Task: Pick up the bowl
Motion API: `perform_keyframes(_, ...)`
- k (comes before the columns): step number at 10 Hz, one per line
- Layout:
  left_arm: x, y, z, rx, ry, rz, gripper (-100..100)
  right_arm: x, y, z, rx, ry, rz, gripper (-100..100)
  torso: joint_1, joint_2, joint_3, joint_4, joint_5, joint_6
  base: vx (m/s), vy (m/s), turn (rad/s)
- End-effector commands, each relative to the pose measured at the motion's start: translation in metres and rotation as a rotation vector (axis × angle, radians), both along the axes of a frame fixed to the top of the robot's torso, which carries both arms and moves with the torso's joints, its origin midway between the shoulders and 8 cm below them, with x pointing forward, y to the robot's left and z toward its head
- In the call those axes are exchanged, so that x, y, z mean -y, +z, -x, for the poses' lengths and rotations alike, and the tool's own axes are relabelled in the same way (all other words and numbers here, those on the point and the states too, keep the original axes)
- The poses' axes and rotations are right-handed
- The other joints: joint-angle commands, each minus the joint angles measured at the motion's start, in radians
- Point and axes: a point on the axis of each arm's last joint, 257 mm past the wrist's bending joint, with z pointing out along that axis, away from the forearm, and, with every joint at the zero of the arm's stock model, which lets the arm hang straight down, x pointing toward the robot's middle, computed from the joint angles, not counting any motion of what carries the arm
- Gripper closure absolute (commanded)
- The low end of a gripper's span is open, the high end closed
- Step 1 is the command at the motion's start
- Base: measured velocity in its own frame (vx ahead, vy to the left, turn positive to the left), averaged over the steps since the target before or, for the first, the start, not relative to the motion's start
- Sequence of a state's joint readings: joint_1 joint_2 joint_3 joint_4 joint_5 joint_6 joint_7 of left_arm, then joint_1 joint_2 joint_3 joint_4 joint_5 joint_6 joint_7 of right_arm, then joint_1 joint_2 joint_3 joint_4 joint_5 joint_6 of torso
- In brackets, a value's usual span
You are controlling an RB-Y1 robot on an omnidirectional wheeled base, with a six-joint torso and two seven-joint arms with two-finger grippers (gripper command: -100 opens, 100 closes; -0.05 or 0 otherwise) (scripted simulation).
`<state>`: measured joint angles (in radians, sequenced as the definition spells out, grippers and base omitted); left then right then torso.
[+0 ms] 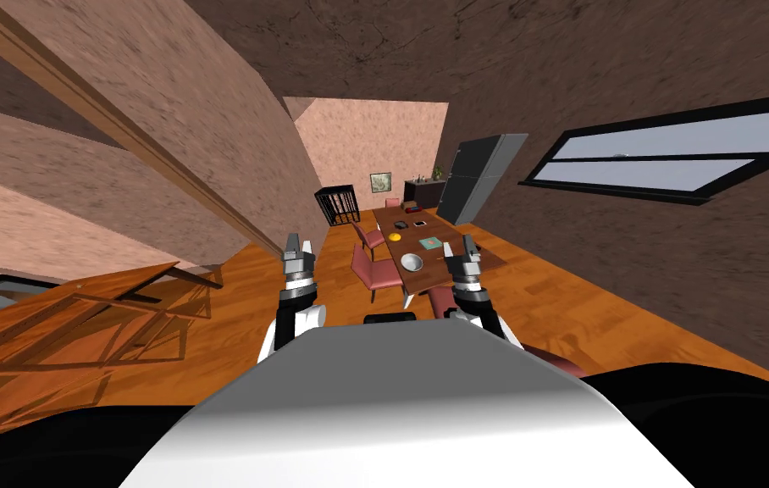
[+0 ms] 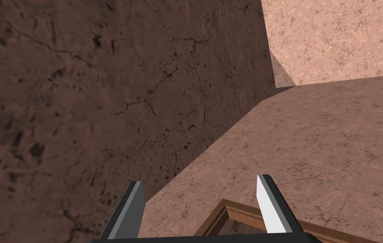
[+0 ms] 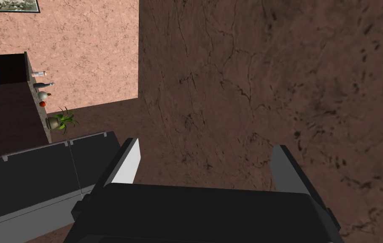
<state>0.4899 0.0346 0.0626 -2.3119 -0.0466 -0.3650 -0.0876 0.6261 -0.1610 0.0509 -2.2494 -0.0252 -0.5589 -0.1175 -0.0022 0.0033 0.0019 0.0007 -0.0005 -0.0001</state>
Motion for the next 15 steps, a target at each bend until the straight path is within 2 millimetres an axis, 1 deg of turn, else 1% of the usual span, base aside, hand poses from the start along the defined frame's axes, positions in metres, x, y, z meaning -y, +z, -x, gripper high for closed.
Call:
perform_keyframes(1,0.000,0.000,0.000,0.000,0.000,0.000,0,-0.008,-0.035,-0.001,-0.091,0.043,0.029,-100,0.000,0.000,0.000,0.000,0.000,0.000,-0.072,-0.033,0.110)
perform_keyframes(2,0.000,0.000,0.000,0.000,0.000,0.000,0,-0.009,-0.036,-0.001,-0.094,0.051,0.040,-100,0.000,0.001,0.001,0.000,0.000,0.000,-0.060,-0.022,0.038)
perform_keyframes(3,0.000,0.000,0.000,0.000,0.000,0.000,0,-0.013,-0.060,0.000,-0.160,0.078,0.062,-100,0.000,0.001,0.001,0.000,0.000,0.000,-0.051,-0.012,0.096)
perform_keyframes(4,0.000,0.000,0.000,0.000,0.000,0.000,0,-0.013,-0.060,0.000,-0.161,0.080,0.066,-100,0.001,0.000,0.000,0.000,0.000,0.000,-0.040,-0.009,0.052)
perform_keyframes(5,0.000,0.000,0.000,0.000,0.000,0.000,0,-0.017,-0.087,0.003,-0.233,0.110,0.092,-100,0.001,0.000,0.000,0.000,0.000,0.000,-0.056,-0.009,0.110)
perform_keyframes(6,0.000,0.000,0.000,0.000,0.000,0.000,0,-0.017,-0.088,0.003,-0.233,0.110,0.092,-100,0.001,0.000,0.000,0.000,0.000,0.000,-0.052,-0.009,0.056)
perform_keyframes(7,0.000,0.000,0.000,0.000,0.000,0.000,0,-0.020,-0.117,0.008,-0.310,0.139,0.117,-100,0.001,0.000,0.000,0.000,0.000,0.000,-0.060,-0.012,0.099)
perform_keyframes(8,0.000,0.000,0.000,0.000,0.000,0.000,0,-0.020,-0.117,0.009,-0.311,0.140,0.120,-100,0.001,0.001,0.000,0.000,0.000,0.000,-0.055,-0.012,0.066)
perform_keyframes(9,0.000,0.000,0.000,0.000,0.000,0.000,0,-0.023,-0.148,0.016,-0.392,0.166,0.141,-100,0.001,0.000,0.000,0.000,0.000,0.000,-0.069,-0.016,0.138)
perform_keyframes(10,0.000,0.000,0.000,0.000,0.000,0.000,0,-0.023,-0.149,0.017,-0.394,0.171,0.149,-100,0.000,0.001,0.001,0.000,0.000,0.000,-0.064,-0.017,0.061)
perform_keyframes(11,0.000,0.000,0.000,0.000,0.000,0.000,0,-0.024,-0.181,0.028,-0.480,0.199,0.176,-100,0.000,0.001,0.001,0.000,0.000,0.000,-0.085,-0.015,0.120)
perform_keyframes(12,0.000,0.000,0.000,0.000,0.000,0.000,0,-0.024,-0.181,0.028,-0.481,0.201,0.179,-100,0.000,0.002,0.001,0.001,0.000,0.000,-0.073,-0.017,0.066)
perform_keyframes(13,0.000,0.000,0.000,0.000,0.000,0.000,0,-0.025,-0.214,0.043,-0.569,0.229,0.207,-100,0.000,0.001,0.001,0.001,0.000,0.000,-0.087,0.000,0.106)
perform_keyframes(14,0.000,0.000,0.000,0.000,0.000,0.000,0,-0.025,-0.214,0.043,-0.570,0.232,0.212,-100,0.001,0.002,0.001,0.001,0.000,0.000,-0.072,0.000,0.085)
perform_keyframes(15,0.000,0.000,0.000,0.000,0.000,0.000,0,-0.024,-0.246,0.060,-0.656,0.261,0.242,-100,0.001,0.001,0.001,0.001,0.000,0.000,-0.080,-0.003,0.171)
